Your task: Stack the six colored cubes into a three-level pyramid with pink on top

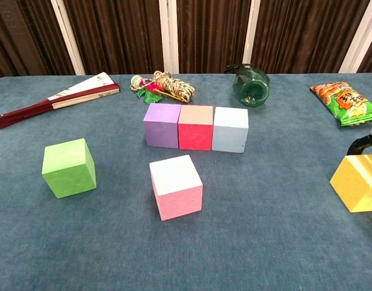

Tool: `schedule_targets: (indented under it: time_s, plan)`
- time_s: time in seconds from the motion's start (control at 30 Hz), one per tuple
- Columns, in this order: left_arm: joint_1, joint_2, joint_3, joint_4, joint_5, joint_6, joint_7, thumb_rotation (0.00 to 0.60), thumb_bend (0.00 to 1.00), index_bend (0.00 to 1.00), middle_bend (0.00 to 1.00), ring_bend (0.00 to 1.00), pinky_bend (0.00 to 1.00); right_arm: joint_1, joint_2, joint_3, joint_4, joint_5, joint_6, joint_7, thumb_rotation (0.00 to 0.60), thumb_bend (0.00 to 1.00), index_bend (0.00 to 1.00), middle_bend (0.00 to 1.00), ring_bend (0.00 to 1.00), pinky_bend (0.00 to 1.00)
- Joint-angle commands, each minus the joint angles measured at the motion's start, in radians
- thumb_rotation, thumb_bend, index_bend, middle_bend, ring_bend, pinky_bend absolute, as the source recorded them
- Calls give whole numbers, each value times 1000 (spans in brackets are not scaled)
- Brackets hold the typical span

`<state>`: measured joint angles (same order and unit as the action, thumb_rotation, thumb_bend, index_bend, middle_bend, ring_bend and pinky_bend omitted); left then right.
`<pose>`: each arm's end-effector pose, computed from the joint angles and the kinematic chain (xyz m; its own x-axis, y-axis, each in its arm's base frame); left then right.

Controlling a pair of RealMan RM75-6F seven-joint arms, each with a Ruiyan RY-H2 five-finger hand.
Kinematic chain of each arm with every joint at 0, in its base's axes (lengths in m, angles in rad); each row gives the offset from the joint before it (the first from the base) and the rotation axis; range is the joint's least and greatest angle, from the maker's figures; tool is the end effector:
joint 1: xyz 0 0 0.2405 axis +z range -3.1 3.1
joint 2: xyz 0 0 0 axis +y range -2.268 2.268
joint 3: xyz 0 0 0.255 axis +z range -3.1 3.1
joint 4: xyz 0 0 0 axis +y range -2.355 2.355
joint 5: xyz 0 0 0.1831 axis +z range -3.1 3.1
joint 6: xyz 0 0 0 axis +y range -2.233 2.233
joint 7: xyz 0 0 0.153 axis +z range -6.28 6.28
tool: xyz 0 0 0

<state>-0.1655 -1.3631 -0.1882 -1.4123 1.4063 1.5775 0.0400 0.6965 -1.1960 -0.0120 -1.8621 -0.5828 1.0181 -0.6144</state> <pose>-0.2973 0.2333 0.1627 0.3565 -0.2455 0.9015 0.9331 0.0444 -0.3569 -0.2384 -0.2884 0.0796 0.4760 -0.5473 0.6884 -0.8325 -0.0283 0.5532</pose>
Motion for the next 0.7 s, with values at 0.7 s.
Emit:
schedule_targets:
  time_s: [0.7]
  plan:
    - [-1,7,-1,-27,-28,-27,29,600,203,141,0,0,0,1,24,-6,-34,-14,15,11,600,269,286,225,57,12]
